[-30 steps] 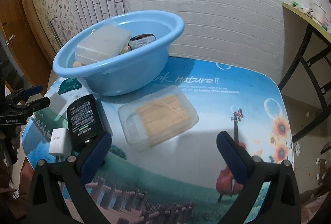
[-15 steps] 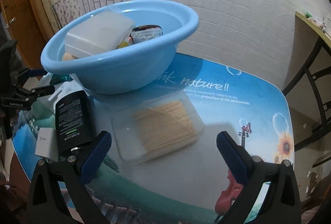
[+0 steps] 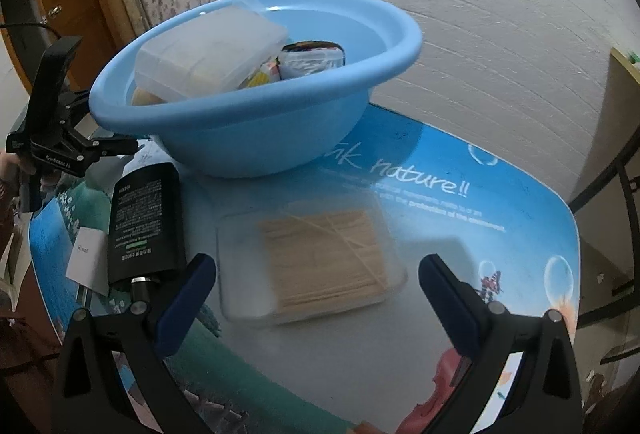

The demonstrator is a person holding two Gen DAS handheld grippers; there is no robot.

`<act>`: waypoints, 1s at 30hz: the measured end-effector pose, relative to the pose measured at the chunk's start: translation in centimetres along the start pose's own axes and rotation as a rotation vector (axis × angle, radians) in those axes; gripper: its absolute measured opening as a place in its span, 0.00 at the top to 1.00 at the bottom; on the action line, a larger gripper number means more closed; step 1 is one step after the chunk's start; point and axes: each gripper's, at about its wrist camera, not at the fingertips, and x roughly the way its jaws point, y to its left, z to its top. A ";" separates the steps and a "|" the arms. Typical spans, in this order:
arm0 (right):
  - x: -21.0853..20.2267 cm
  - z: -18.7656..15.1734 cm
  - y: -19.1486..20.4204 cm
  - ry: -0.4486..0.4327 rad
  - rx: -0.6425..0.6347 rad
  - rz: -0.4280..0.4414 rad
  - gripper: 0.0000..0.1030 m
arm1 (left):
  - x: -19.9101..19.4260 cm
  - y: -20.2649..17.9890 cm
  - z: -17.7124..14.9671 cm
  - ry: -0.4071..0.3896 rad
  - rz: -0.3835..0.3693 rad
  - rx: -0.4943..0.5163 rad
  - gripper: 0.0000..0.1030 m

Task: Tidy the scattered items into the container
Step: 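Move the left gripper to the dark green sachet while the right moves to the toothpick box, then grasp the green sachet with the left gripper while the right grasps the clear toothpick box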

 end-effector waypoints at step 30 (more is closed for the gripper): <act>-0.3 -1.7 -1.0 0.013 0.135 0.032 0.05 | -2.2 -3.0 -1.6 -0.020 0.015 -0.029 0.49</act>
